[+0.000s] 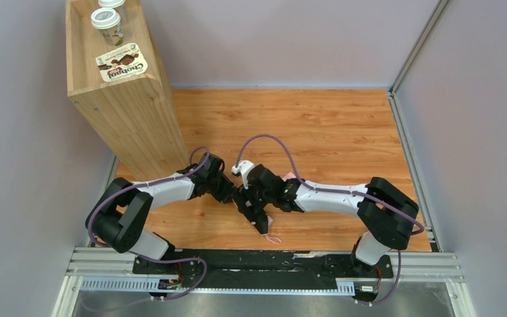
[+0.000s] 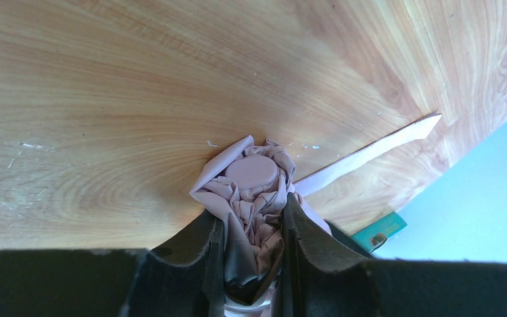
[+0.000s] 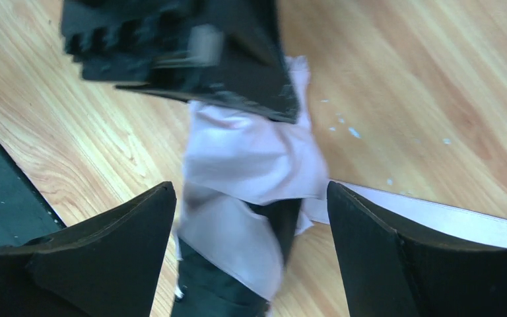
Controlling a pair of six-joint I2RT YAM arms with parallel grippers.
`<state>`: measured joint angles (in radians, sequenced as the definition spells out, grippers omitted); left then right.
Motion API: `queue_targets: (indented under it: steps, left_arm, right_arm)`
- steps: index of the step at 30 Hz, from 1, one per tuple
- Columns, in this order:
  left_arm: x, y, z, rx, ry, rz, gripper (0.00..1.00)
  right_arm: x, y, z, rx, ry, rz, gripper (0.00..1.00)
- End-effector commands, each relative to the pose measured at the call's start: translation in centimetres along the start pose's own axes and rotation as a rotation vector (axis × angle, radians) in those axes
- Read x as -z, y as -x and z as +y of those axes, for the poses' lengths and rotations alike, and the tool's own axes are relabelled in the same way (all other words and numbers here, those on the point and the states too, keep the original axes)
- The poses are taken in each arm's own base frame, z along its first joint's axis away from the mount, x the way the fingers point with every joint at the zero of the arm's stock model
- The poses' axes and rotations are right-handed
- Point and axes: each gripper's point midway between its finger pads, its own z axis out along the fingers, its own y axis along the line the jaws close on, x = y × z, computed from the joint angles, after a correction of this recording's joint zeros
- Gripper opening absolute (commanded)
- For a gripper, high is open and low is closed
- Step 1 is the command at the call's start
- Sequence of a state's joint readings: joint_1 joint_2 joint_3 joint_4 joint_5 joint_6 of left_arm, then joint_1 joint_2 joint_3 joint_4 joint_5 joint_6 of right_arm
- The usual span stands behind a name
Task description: Put away the umbrella
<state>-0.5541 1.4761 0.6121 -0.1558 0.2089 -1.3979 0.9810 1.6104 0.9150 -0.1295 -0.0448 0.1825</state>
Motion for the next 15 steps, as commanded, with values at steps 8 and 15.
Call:
queue_targets:
  steps: [8,15]
  left_arm:
    - [0.3,-0.9,8.7,0.040,0.367,0.017,0.00]
    - [0.8,-1.0,8.9,0.062,0.396,0.011,0.00]
  right_arm:
    - [-2.8,-1.0,0.3,0.194,-0.283,0.018,0.86]
    - [-3.1,-3.4,-3.1,0.280,-0.514,0.066,0.30]
